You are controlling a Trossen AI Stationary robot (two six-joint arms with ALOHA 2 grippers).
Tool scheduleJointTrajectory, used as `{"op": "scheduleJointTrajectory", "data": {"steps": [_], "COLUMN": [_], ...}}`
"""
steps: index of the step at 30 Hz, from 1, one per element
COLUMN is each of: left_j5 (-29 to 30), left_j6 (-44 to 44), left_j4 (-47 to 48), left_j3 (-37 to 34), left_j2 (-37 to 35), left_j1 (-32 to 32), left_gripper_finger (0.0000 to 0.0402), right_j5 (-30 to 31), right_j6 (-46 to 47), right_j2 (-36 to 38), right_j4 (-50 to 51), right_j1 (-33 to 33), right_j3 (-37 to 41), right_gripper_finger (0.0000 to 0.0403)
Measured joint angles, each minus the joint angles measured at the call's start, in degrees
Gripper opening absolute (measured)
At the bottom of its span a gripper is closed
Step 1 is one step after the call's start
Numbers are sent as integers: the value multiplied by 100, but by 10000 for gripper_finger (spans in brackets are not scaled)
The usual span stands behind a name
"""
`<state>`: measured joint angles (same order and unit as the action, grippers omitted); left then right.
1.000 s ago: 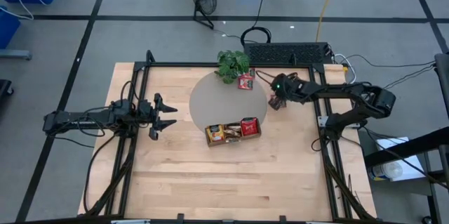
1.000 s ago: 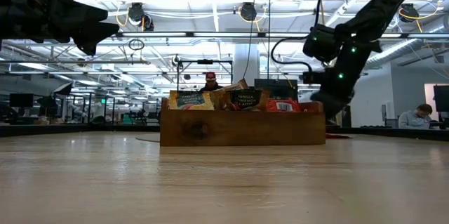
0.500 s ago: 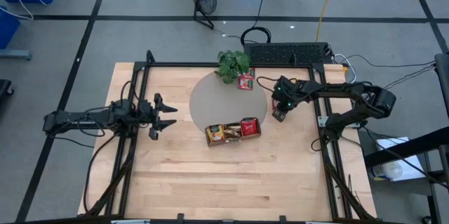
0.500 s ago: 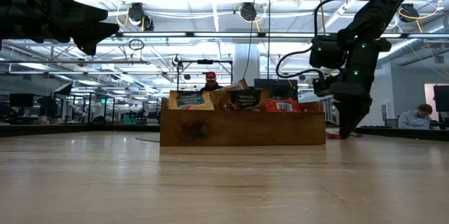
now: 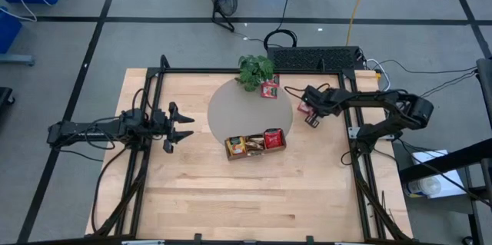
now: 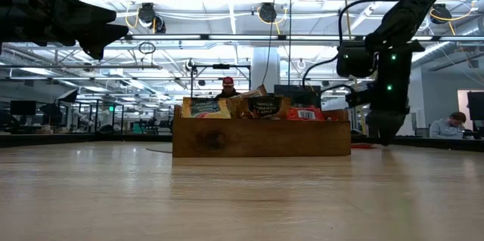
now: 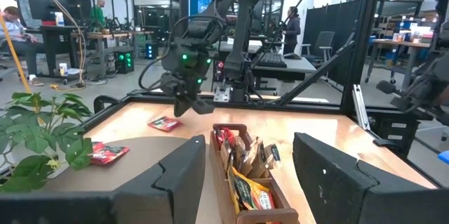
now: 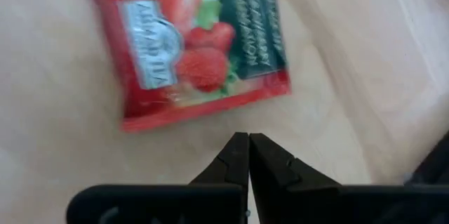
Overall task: Pick & Place Tea
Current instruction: Put the right red tea bag into the right slot of the wooden organizer
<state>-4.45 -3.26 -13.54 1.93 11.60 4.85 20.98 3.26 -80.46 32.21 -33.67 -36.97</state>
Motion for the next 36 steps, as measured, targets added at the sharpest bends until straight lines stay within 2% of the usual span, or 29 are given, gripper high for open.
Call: {"op": "scheduleJointTrajectory", "data": {"steps": [4, 7, 14, 18, 21, 27, 31, 36], "left_j5": [0, -2, 0, 0, 0, 0, 0, 0], "left_j6": [-1, 0, 1, -1, -1, -1, 0, 1], "left_j4": [0, 2, 2, 2, 1, 2, 0, 0], "left_j3": [0, 0, 0, 0, 0, 0, 0, 0], "left_j2": [1, 1, 2, 2, 1, 2, 2, 0], "left_j1": [0, -1, 0, 1, 0, 0, 1, 1], "left_gripper_finger": [214, 214, 214, 214, 214, 214, 214, 214], "right_j5": [-7, -157, -910, -937, -1066, -1133, -1778, -2004], "right_j6": [-390, -755, -851, -901, -954, -1156, -1156, -1136], "right_j2": [140, 385, 974, 812, 500, -300, -735, -1090], "right_j4": [-29, 45, -70, -440, -673, -1038, -1062, -872], "right_j1": [2, 21, 418, 588, 534, 109, -229, -388], "right_j3": [-2, -2, -4, -8, -11, -49, -42, -55], "right_gripper_finger": [4, 27, 135, 193, 214, 205, 186, 112]}}
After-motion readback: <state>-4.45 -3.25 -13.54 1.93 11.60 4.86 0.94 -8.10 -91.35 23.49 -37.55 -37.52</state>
